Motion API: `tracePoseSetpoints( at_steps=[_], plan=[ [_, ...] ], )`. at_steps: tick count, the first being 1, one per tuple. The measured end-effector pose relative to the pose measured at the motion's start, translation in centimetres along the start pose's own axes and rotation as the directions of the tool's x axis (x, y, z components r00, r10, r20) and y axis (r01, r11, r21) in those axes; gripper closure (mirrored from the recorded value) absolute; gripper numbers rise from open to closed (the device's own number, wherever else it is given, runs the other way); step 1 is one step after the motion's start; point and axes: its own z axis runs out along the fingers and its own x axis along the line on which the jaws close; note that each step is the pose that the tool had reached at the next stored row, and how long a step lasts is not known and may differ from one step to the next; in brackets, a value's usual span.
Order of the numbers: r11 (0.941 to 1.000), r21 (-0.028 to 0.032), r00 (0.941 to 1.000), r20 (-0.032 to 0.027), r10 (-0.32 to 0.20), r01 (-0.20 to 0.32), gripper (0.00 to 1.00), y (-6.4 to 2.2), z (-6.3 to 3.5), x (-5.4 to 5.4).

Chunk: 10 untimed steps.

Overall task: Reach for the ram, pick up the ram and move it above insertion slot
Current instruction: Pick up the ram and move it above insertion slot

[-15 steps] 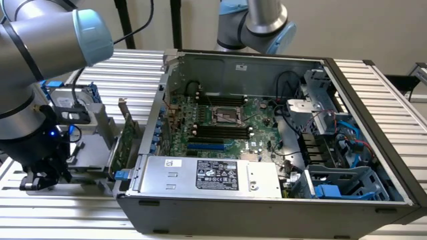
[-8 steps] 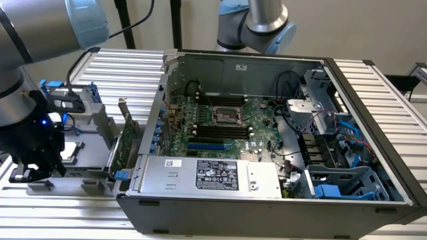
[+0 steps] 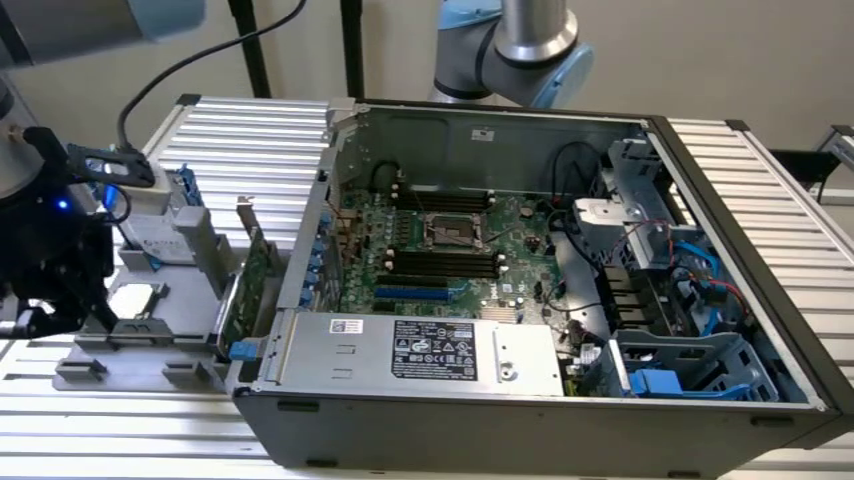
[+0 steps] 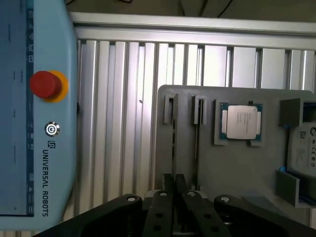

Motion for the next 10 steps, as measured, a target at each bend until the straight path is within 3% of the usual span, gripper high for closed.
tracePoseSetpoints(
  at_steps=[5, 10],
  plan=[
    [1.0, -0.0001, 1.0, 0.0, 0.0, 0.0, 0.86, -0.77, -2.32, 0.0],
    [1.0, -0.0009, 1.0, 0.0007, 0.0, 0.0, 0.86, -2.62, -4.66, 0.1]
  ],
)
